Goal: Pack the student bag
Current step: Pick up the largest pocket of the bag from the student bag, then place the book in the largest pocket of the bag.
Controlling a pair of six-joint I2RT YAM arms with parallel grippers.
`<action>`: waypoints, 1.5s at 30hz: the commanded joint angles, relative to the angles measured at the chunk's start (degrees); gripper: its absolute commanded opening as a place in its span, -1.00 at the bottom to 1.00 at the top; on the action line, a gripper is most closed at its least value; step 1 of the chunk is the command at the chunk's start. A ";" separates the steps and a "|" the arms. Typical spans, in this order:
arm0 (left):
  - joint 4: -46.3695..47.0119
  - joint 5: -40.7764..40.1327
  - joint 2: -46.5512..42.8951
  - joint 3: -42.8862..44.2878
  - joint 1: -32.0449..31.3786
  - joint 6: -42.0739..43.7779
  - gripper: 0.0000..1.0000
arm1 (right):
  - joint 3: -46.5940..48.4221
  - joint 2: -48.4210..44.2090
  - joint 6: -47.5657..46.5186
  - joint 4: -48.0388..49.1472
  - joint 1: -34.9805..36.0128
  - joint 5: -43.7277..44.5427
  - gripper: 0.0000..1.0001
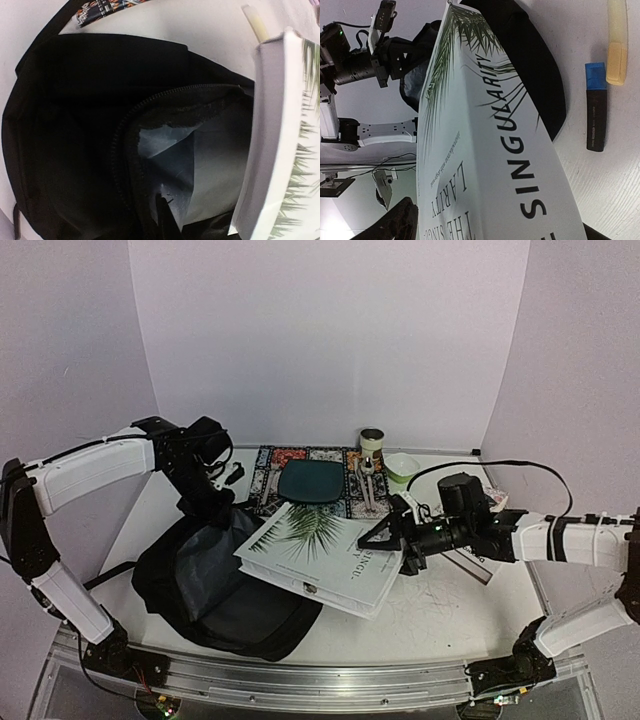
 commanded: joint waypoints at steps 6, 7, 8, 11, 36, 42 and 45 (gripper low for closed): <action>0.51 -4.69 1.81 15.67 -0.01 -4.05 -1.00 | 4.93 1.44 -2.54 -0.33 2.07 -2.83 -1.00; 0.57 -6.39 1.79 16.63 -0.01 -4.77 -1.00 | 4.94 1.56 -2.55 -0.51 2.17 -2.88 -1.00; 0.55 -7.62 1.68 17.62 -0.01 -5.31 -1.00 | 4.90 1.64 -2.60 -0.69 2.24 -2.83 -1.00; 0.54 -10.22 0.82 19.66 -0.02 -6.57 -1.00 | 4.49 1.75 -2.74 -1.47 2.31 -2.36 -1.00; 0.49 10.45 -4.44 20.68 -0.10 -4.39 -1.00 | 28.35 21.42 -10.74 -15.00 6.11 7.23 -1.00; 0.66 10.34 -4.00 22.05 -0.10 -7.26 -1.00 | 32.12 26.15 -8.99 -15.45 7.97 10.09 -1.00; 0.83 10.00 -4.14 22.44 -0.10 -7.98 -1.00 | 32.83 27.12 -8.40 -14.68 8.60 10.86 -1.00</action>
